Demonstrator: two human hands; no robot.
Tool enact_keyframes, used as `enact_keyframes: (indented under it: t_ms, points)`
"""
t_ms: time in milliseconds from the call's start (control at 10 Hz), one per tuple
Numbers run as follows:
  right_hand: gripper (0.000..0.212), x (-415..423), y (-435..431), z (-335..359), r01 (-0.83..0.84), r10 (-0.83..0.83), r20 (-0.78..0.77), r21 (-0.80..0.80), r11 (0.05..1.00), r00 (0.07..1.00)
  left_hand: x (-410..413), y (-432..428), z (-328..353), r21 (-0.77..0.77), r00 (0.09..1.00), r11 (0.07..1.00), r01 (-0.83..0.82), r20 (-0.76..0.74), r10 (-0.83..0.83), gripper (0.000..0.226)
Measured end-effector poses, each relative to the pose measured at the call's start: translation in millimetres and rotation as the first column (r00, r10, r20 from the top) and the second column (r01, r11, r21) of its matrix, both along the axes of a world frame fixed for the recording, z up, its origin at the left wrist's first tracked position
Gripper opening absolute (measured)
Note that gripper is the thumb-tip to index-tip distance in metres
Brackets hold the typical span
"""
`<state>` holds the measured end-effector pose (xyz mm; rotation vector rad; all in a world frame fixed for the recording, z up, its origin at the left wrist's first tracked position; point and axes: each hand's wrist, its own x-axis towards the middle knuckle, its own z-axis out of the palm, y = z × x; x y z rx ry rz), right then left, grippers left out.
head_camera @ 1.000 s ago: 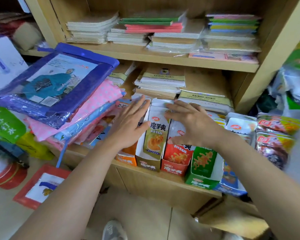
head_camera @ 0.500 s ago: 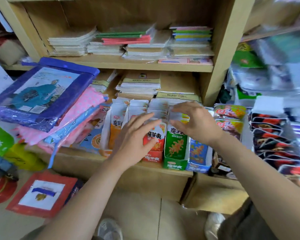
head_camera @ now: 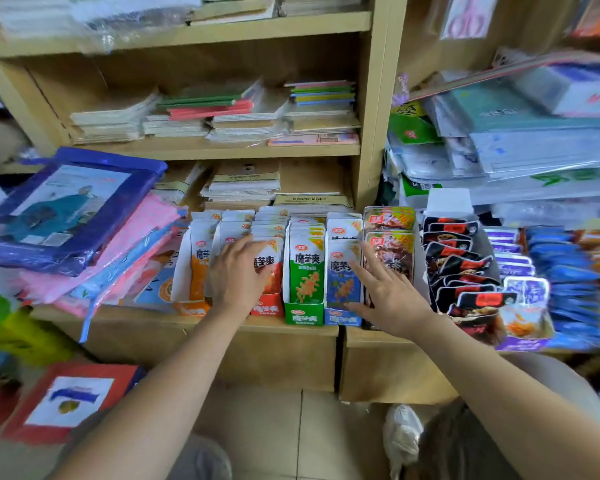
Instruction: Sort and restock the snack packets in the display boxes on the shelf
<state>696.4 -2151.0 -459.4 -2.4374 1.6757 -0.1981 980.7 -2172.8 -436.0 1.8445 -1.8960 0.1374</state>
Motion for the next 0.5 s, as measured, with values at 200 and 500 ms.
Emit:
enact_keyframes:
  t_ms: [200, 500]
  points:
    - [0.074, -1.9, 7.2, 4.9, 0.006, -0.005, 0.058, -0.019, 1.000, 0.998, -6.6, 15.8, 14.0, 0.010, 1.000, 1.000, 0.022, -0.003, -0.022, 0.049]
    - [0.057, -27.0, 15.8, 65.2, -0.041, 0.013, 0.199, 0.140, 0.989, 0.980, -30.7, 46.4, 73.5, 0.221, 0.970, 0.950, 0.222, 0.045, -0.237, 0.030]
